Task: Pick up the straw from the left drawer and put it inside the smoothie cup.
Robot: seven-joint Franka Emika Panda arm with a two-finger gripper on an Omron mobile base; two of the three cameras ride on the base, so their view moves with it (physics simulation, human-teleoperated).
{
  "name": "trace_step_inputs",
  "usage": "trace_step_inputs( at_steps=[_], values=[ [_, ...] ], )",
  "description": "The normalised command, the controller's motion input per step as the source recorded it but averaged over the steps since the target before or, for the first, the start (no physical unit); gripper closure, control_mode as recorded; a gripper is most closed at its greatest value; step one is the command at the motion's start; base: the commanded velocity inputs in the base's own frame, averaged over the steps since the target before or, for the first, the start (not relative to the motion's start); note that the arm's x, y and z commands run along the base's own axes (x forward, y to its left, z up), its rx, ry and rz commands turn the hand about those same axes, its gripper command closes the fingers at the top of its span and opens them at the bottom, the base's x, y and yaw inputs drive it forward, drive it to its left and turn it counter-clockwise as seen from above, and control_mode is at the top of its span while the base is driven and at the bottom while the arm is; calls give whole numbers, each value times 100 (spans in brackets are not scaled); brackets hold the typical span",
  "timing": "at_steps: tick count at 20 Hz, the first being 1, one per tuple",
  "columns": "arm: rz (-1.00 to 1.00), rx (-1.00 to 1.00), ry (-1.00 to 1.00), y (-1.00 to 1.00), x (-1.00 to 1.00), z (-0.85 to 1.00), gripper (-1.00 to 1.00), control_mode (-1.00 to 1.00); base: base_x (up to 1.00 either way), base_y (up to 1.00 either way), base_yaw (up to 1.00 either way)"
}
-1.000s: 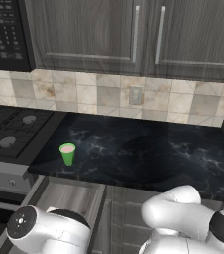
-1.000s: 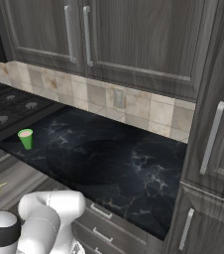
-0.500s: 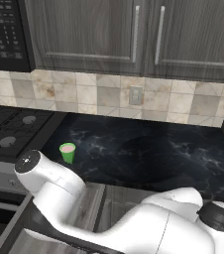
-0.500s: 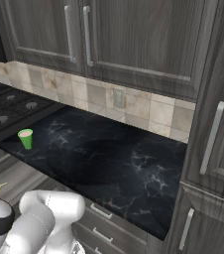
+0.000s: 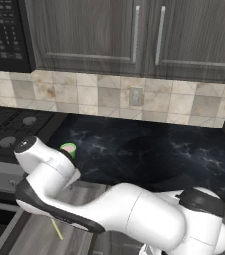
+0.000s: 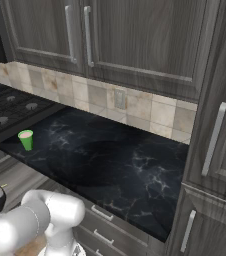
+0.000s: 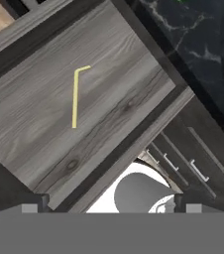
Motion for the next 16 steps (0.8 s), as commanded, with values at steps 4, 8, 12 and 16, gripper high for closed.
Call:
trace_step_inputs(
  at_steps=[4,8,12,16],
  values=[
    [0,0,0,3,0,-54,-100,-100,0,0,0],
    [0,0,0,0,0,-56,-100,-100,0,0,0],
    [-9,4,-5,0,0,-48,-100,-100,0,0,0],
    [-7,16,0,0,0,-23,-100,-100,0,0,0]
  ],
)
